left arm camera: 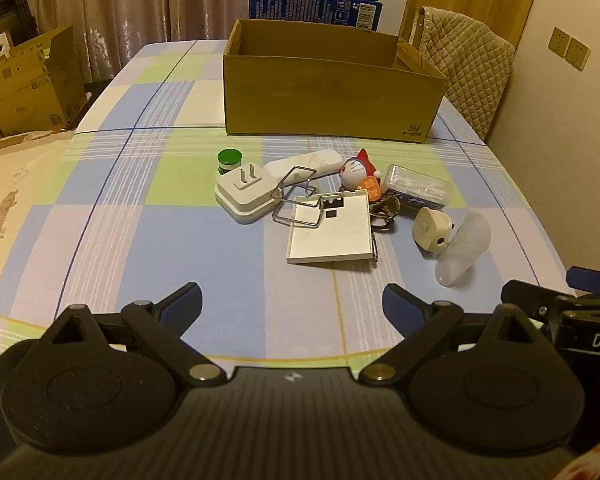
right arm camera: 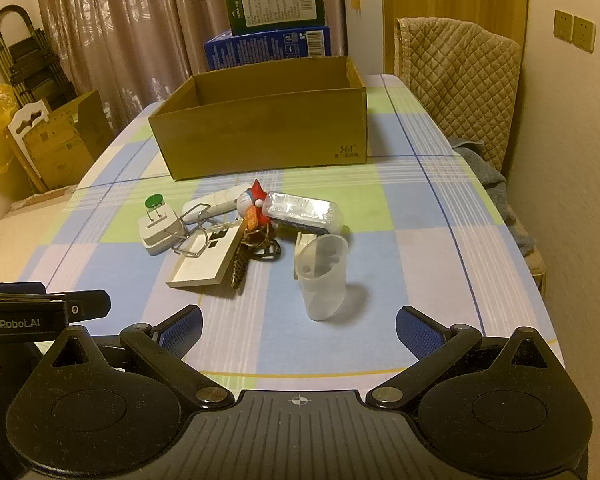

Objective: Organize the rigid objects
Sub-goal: 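Move left tool toward white square panel while right tool reaches for clear plastic cup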

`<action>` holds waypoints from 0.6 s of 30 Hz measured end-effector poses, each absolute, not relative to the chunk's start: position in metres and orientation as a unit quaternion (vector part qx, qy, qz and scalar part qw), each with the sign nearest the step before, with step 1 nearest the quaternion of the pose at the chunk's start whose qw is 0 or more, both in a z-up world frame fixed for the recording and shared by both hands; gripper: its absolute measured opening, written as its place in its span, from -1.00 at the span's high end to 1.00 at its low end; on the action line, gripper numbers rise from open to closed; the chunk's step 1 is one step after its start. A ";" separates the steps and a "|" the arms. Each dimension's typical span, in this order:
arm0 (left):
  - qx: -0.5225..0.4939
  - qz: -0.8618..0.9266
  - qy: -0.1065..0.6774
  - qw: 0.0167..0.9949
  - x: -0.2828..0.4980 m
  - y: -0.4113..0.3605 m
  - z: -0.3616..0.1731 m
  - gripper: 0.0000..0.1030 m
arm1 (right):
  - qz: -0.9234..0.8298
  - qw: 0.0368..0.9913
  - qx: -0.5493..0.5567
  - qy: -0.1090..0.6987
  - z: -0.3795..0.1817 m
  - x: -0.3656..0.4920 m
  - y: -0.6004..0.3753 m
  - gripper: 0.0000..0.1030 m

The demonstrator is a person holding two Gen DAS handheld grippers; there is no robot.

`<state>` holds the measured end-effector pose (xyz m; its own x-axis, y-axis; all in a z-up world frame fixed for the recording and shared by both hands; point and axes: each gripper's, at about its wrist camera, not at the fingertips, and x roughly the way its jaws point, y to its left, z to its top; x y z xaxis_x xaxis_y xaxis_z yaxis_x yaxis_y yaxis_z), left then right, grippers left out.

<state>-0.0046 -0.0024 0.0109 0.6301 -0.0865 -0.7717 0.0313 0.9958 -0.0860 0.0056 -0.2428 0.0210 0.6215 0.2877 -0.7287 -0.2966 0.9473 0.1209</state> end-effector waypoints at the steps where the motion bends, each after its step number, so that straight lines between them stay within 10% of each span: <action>1: -0.033 -0.034 0.428 0.902 -0.005 -0.003 0.011 -0.84 | 0.162 0.900 -0.005 0.404 0.021 0.005 -0.243 -0.96; 18: -0.034 -0.046 0.429 0.901 -0.008 -0.005 0.012 -0.83 | 0.158 0.901 -0.006 0.403 0.019 0.006 -0.245 -0.96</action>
<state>-0.0078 -0.0053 0.0121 0.6269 -0.1120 -0.7710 0.0537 0.9935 -0.1007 0.0062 -0.2450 0.0187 0.6247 0.2797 -0.7290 -0.2886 0.9502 0.1172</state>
